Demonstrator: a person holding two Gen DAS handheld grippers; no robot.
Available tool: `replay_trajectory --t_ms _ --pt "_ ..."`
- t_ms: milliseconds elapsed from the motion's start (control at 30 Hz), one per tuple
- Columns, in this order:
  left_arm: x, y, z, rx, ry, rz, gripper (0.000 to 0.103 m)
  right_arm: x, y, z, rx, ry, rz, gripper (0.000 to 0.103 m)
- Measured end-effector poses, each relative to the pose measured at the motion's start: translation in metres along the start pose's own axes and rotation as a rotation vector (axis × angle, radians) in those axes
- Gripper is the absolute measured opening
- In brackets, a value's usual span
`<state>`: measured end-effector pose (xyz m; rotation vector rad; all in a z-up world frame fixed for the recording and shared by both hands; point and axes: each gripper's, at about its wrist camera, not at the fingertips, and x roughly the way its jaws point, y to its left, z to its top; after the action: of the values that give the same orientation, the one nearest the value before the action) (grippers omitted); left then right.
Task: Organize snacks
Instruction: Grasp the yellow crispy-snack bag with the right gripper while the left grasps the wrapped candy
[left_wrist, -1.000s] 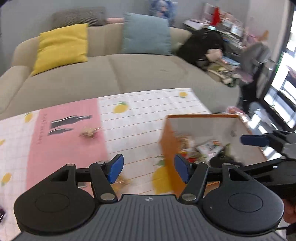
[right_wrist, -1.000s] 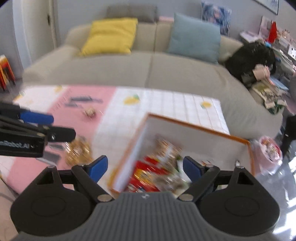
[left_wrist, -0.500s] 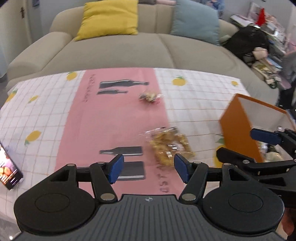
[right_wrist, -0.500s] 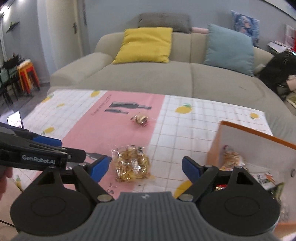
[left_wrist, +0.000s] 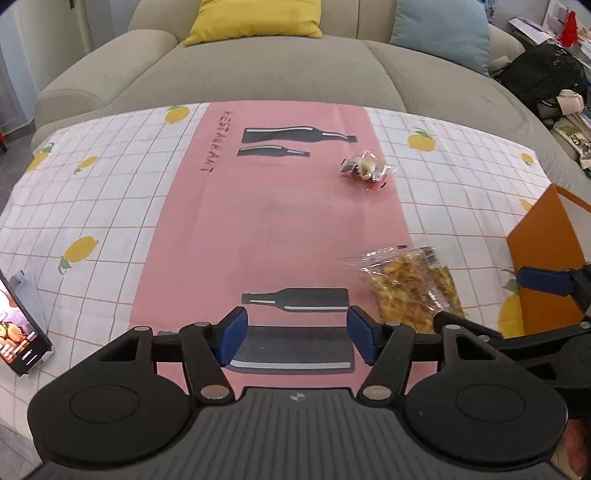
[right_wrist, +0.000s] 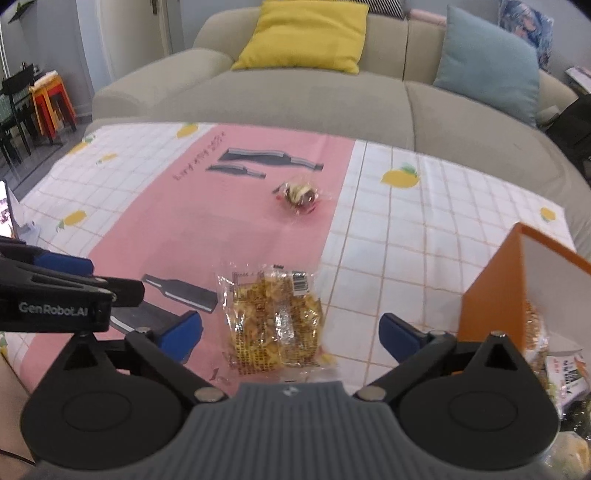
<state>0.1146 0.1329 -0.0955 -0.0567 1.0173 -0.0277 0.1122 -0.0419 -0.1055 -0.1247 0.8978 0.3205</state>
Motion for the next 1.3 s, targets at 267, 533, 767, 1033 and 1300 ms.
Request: replay_trajectory --t_ms 267,533,767,1033,1300 --pt "0.025 0.011 0.004 0.004 0.031 -0.013 0.073 0.044 0.007 0.003 -0.007 0.087 0.032 0.099" --pt "0.042 0.015 0.01 -0.006 0.043 -0.039 0.073 0.074 0.008 0.009 -0.006 0.123 0.046 0.082" --pt "0.055 0.006 0.027 0.03 0.009 -0.09 0.073 0.072 -0.006 0.013 -0.002 0.114 0.038 0.057" --pt "0.075 -0.027 0.073 0.144 -0.098 -0.183 0.078 0.073 -0.047 0.042 0.036 0.112 -0.111 0.054" --pt "0.125 -0.044 0.113 0.168 -0.133 -0.227 0.08 0.099 -0.08 0.059 0.112 0.14 -0.153 0.054"
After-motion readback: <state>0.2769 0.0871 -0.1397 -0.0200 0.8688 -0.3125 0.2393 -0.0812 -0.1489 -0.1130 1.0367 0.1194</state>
